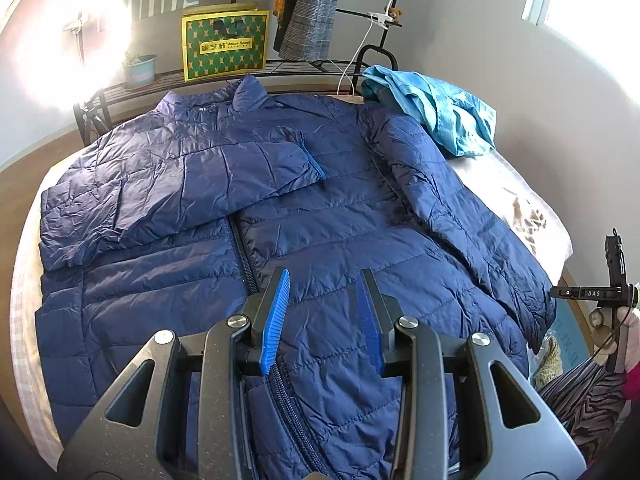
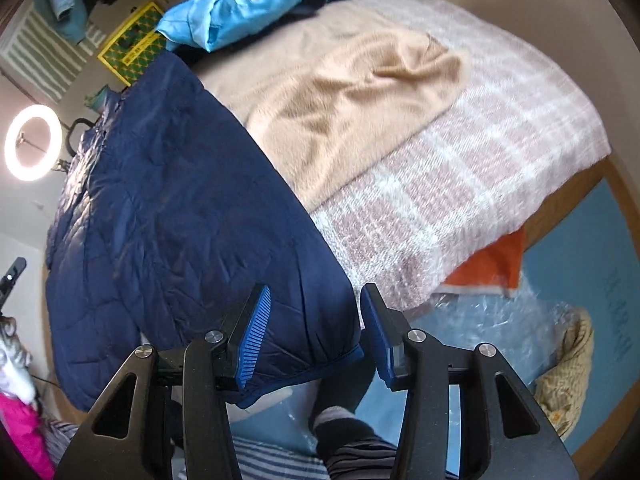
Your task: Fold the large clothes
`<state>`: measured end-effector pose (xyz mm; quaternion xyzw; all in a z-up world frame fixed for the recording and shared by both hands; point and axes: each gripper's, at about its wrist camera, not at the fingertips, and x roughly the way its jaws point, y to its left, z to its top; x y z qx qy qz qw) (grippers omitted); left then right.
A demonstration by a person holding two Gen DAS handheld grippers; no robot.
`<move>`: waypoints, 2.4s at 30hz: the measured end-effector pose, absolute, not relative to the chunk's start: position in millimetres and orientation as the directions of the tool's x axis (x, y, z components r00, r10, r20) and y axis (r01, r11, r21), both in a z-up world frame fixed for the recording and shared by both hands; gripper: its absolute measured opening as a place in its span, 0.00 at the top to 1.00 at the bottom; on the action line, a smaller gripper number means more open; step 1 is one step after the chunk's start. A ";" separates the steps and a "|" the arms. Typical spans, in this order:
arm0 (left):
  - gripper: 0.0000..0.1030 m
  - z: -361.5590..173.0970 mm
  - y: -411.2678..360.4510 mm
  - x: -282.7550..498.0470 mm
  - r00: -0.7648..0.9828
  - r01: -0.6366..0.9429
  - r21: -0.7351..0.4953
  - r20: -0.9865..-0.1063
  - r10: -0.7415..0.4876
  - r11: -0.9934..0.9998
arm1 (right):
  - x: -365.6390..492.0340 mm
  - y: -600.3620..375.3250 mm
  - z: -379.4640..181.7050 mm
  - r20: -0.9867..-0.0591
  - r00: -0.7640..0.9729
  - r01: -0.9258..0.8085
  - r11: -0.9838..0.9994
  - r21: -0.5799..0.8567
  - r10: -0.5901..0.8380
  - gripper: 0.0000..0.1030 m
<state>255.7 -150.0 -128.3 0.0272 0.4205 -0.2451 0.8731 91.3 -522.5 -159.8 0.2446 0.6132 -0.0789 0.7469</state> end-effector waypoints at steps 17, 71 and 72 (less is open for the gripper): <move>0.66 -122.6 -141.4 257.6 0.538 0.440 -0.174 -0.735 -0.413 0.881 | 88.8 -507.7 -129.5 -0.927 0.292 0.370 0.865 0.338 0.237 0.98; 0.51 -212.0 -130.7 333.8 0.228 0.166 -0.495 -0.822 -0.522 0.853 | 314.2 -281.6 -84.2 -0.762 0.476 -0.166 0.896 0.412 0.439 0.54; 0.62 -212.6 -133.2 335.5 0.237 0.172 -0.483 -0.825 -0.512 0.858 | 315.0 -289.1 -81.6 -0.761 0.492 -0.152 0.902 0.403 0.423 0.54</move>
